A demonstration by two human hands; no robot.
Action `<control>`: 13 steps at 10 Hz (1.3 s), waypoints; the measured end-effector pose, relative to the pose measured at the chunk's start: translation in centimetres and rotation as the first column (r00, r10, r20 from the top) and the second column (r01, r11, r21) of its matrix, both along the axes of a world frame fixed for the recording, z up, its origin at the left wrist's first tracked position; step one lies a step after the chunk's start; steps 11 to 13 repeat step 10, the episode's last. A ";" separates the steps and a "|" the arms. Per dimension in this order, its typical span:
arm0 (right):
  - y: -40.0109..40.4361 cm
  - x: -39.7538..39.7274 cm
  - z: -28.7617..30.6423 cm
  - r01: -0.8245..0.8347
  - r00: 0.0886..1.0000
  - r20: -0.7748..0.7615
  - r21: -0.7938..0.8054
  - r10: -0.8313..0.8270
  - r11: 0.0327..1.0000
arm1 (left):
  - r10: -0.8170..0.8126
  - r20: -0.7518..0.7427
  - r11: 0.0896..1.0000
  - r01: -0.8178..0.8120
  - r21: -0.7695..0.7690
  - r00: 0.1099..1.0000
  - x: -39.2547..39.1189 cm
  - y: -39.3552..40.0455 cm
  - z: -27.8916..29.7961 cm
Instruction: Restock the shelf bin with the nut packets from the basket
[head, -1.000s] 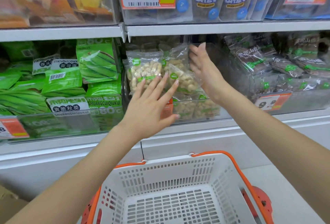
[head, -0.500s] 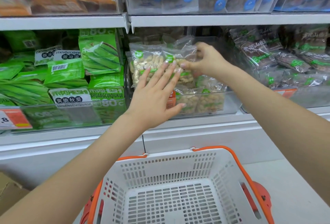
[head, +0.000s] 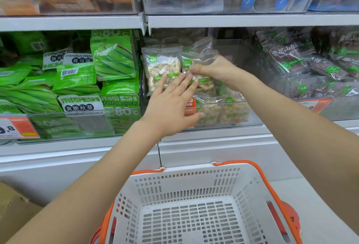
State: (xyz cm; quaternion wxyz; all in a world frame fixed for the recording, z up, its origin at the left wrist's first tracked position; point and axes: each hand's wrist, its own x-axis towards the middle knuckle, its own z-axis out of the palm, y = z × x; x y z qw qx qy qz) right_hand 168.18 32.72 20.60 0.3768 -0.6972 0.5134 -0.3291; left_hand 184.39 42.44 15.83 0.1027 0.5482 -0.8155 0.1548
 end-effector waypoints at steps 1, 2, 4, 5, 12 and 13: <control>-0.6 0.2 -0.2 -0.009 0.999 -0.036 0.044 0.011 0.999 | -0.013 -0.005 1.000 0.013 0.000 1.000 0.2 -0.2 0.1; -0.8 -0.1 -0.3 0.015 0.999 -0.043 0.029 -0.014 0.999 | -0.020 0.002 1.000 0.020 -0.004 1.000 0.4 -0.3 -0.1; 3.2 -1.0 -1.8 0.088 0.927 -0.257 -0.560 -0.274 0.824 | -0.027 -0.037 1.000 0.027 0.009 0.999 0.4 0.2 0.4; 4.9 -1.3 -3.8 -0.231 0.699 -0.616 -0.676 -0.363 0.700 | 0.000 -0.059 1.000 -0.001 -0.028 0.998 0.8 0.7 -0.1; 5.9 -1.0 -3.6 -0.306 0.680 -0.723 -0.432 -0.122 0.848 | 0.089 -0.150 0.994 -0.080 0.068 0.985 2.2 1.8 0.7; 5.9 -1.0 -3.6 -0.306 0.680 -0.723 -0.432 -0.122 0.848 | 0.089 -0.150 0.994 -0.080 0.068 0.985 2.2 1.8 0.7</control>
